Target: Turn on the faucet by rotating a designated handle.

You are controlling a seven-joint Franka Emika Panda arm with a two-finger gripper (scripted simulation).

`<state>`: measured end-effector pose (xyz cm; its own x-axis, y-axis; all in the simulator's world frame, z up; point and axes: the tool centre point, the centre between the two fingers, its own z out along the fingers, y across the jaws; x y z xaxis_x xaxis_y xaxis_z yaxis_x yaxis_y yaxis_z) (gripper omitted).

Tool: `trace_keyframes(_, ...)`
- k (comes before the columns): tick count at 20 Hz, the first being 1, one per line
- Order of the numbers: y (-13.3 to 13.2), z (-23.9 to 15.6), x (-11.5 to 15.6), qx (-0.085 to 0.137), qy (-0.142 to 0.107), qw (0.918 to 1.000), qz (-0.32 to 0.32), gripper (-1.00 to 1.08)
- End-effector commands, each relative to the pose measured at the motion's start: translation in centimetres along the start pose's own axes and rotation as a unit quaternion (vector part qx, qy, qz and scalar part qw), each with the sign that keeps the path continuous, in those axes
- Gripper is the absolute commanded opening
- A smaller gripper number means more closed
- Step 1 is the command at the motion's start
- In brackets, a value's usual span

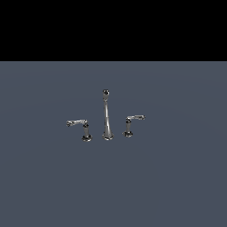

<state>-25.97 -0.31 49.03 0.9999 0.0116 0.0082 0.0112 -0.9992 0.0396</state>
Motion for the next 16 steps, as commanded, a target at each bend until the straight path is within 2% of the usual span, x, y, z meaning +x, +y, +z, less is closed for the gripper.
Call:
trace_keyframes(1, 0.0, 0.0, 0.0, 0.0, 0.0, 1.0, 0.0, -1.0)
trace_keyframes(8, -0.5, 0.7, 0.1, 0.0, 0.0, 0.9999, 0.013, -1.0)
trace_keyframes(16, -2.5, 3.3, 0.8, 0.001, -0.002, 0.9983, 0.059, -1.0)
